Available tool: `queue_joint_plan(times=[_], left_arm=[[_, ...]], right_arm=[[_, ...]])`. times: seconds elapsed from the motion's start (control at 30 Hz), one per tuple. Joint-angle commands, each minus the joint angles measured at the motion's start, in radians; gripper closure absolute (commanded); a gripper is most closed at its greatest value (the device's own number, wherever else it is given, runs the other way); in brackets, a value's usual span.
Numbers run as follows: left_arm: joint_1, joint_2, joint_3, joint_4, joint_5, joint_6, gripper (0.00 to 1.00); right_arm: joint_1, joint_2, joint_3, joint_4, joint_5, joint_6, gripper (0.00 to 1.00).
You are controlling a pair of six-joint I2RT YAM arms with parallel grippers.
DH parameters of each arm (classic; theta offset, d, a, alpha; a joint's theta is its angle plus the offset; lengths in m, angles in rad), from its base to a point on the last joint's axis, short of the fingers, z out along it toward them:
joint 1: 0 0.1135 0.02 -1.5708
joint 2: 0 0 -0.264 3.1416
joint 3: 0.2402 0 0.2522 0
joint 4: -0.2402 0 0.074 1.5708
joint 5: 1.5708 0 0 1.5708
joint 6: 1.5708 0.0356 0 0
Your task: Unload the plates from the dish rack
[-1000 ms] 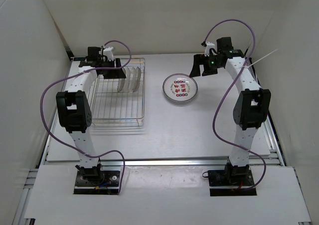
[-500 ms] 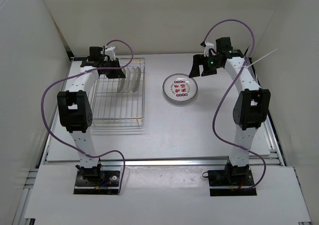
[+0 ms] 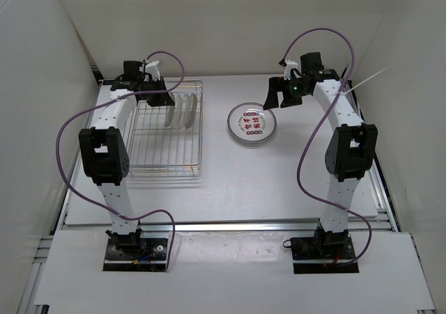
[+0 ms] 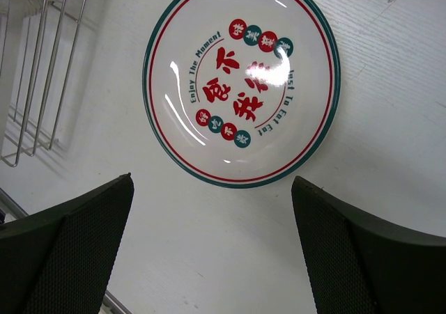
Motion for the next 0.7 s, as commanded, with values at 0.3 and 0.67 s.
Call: queue_joint_plan(times=[0.3,0.67], left_arm=[[-0.094,-0.247,0.400,-0.428,0.001,0.273,0.89],[-0.885,-0.515,-0.244,-0.212,-1.175,1.055,0.89]], right_arm=[[0.005,-0.036,0.078,-0.050,0.039,-0.026,0.01],[0.028,-0.211,0.198,-0.116,-0.048,-0.066,0.01]])
